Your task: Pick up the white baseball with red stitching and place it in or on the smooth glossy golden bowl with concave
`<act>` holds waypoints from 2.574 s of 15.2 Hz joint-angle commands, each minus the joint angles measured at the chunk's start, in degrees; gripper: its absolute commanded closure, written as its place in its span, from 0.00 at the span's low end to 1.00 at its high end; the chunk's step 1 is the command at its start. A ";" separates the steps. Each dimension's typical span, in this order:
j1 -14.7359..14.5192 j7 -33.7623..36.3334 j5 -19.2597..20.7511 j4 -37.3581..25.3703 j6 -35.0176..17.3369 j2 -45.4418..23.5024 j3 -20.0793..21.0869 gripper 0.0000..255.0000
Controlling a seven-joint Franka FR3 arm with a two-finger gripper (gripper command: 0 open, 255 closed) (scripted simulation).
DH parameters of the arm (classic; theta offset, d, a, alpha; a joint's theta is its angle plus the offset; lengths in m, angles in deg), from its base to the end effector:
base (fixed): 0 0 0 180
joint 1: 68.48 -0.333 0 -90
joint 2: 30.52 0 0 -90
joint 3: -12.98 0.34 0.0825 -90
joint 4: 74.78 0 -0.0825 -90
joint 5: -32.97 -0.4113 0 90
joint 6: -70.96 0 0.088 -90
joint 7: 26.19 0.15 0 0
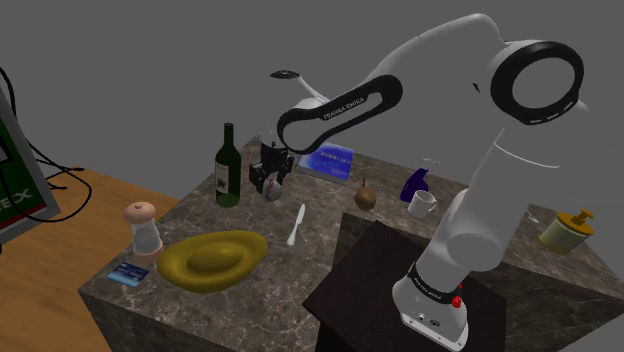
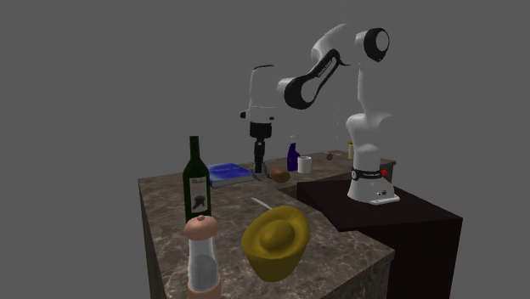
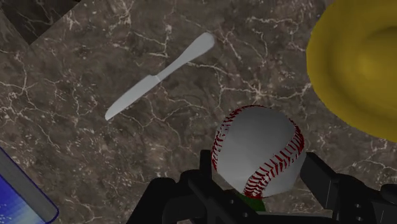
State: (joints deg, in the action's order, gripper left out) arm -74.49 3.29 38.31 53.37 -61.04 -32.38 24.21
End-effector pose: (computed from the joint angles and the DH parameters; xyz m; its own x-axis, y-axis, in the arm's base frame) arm 0.5314 0.1598 0.3225 0.9867 -0.1506 0.0612 -0.1532 -0.9874 0.0401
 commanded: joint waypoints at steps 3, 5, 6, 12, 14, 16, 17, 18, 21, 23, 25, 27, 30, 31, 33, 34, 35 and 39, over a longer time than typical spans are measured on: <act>-2.85 5.88 0.77 -2.15 1.00 -1.59 2.54 1.00; -4.36 8.90 1.30 -3.73 1.70 -2.73 3.78 1.00; -5.13 10.40 1.59 -4.61 2.08 -3.37 4.37 1.00; -9.99 19.23 3.85 -11.33 4.89 -8.31 7.44 1.00; -11.75 22.05 4.75 -14.12 6.05 -10.34 8.25 1.00; -12.80 23.74 5.49 -15.46 6.07 -11.91 8.55 1.00; -12.86 23.93 5.73 -15.16 5.41 -12.31 8.48 1.00; -12.91 24.12 5.97 -14.88 4.76 -12.71 8.40 1.00; -13.08 24.73 6.73 -14.11 2.83 -13.99 8.15 1.00; -13.21 25.15 7.26 -13.66 1.56 -14.88 7.96 1.00; -13.36 25.59 7.82 -13.26 0.31 -15.82 7.74 1.00; -13.52 26.04 8.40 -12.91 -0.92 -16.79 7.50 1.00; -13.75 26.63 9.17 -12.53 -2.49 -18.07 7.17 1.00; -13.75 26.63 9.17 -12.54 -2.49 -18.08 7.16 1.00; -13.75 26.64 9.17 -12.55 -2.49 -18.08 7.17 1.00; -13.75 26.64 9.17 -12.55 -2.49 -18.08 7.17 1.00; -13.75 26.64 9.18 -12.55 -2.49 -18.08 7.17 1.00; -13.69 26.56 9.18 -12.55 -2.51 -18.10 7.14 0.00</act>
State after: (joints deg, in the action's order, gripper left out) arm -88.20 29.88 47.50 40.74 -63.54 -50.41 31.36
